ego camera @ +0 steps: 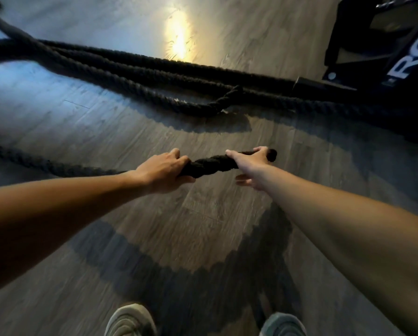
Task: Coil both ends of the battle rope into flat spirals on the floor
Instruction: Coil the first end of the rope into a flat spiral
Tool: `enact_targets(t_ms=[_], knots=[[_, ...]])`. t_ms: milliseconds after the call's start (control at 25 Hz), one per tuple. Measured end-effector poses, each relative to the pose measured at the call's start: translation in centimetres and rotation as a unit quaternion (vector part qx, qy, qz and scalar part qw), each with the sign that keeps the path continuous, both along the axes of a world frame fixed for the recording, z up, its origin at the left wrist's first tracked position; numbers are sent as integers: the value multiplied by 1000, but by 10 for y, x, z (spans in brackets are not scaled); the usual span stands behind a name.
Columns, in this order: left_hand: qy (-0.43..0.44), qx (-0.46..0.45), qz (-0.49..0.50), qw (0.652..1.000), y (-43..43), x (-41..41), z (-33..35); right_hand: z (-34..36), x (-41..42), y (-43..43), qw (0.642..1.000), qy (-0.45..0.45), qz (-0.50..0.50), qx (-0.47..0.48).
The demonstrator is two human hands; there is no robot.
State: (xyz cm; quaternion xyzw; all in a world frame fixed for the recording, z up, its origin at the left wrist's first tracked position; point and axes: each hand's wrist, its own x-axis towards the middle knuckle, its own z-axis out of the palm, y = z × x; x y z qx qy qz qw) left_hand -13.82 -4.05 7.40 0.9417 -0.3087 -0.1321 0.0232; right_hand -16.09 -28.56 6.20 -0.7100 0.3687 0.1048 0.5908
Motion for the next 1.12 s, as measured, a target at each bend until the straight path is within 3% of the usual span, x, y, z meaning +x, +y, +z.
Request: enact_targets(t_ms=[80, 120, 240, 400, 520, 680, 800, 920, 1000, 1120], knots=[[-13, -11, 6, 1000, 3, -24, -5, -2, -12, 13, 991, -15, -101, 85], [5, -20, 8, 1000, 3, -39, -12, -9, -23, 17, 993, -8, -94, 71], [104, -25, 0, 994, 6, -78, -45, -38, -67, 16, 994, -4, 49, -99], [-34, 114, -1, 993, 60, -82, -69, -51, -77, -11, 995, -21, 34, -87], [-50, 132, 52, 989, 89, -73, -63, -50, -70, -39, 996, -17, 51, -68], [-15, 136, -73, 988, 39, -106, -56, -43, -79, -81, 979, 34, 104, -170], [88, 66, -149, 983, 1, -165, -65, -30, -88, -93, 919, 20, 226, -323], [176, 28, -205, 963, -23, -196, -72, -33, -97, -57, 793, -44, 455, -404], [125, -31, -202, 971, -21, -190, -70, -41, -98, -30, 744, -82, 540, -386], [-31, -141, -50, 988, 4, -145, -64, -50, -100, -9, 716, -140, 601, -325]])
